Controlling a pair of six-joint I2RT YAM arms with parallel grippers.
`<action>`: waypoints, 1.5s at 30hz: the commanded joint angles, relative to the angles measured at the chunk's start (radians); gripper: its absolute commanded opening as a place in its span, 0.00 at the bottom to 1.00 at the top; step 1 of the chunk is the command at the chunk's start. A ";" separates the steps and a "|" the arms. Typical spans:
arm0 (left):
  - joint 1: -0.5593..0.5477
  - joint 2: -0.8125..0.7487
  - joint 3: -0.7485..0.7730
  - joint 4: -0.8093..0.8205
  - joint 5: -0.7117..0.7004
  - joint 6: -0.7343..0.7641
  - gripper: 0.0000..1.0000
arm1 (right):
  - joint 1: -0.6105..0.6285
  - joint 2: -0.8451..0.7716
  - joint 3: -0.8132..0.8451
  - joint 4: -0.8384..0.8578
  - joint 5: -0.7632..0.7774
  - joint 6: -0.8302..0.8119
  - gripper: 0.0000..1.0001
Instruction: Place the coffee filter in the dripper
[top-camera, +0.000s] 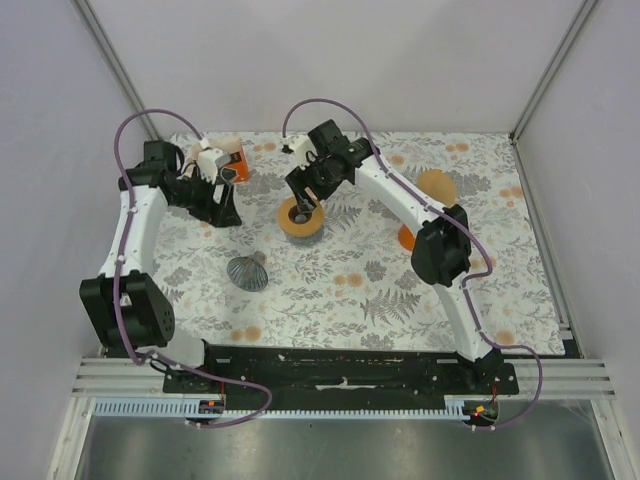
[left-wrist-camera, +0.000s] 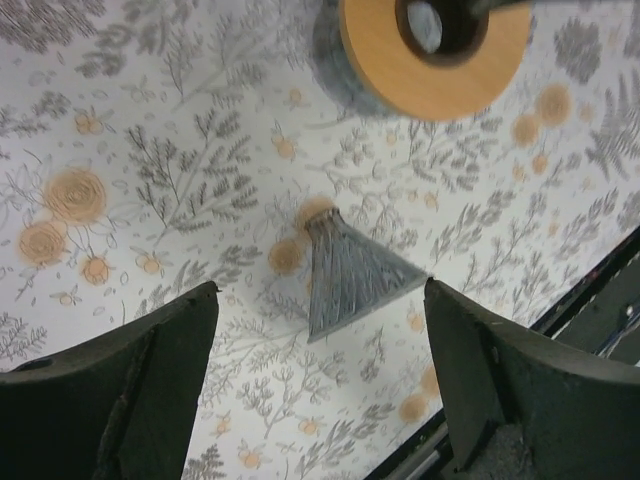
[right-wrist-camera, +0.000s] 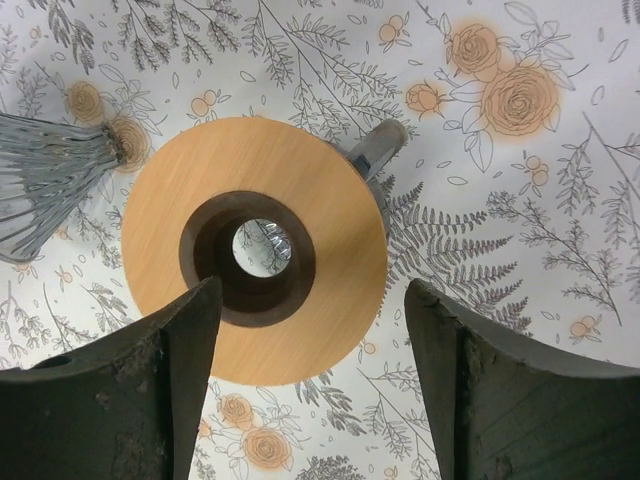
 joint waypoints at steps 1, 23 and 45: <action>-0.003 -0.109 -0.148 -0.055 -0.030 0.340 0.88 | 0.004 -0.150 0.030 0.016 0.009 -0.014 0.80; -0.003 -0.121 -0.585 0.437 0.006 0.239 0.04 | 0.013 -0.528 -0.368 0.137 -0.014 0.012 0.77; 0.001 -0.046 -0.067 -0.138 0.296 -0.149 0.02 | 0.244 -0.201 -0.112 0.239 0.331 0.200 0.49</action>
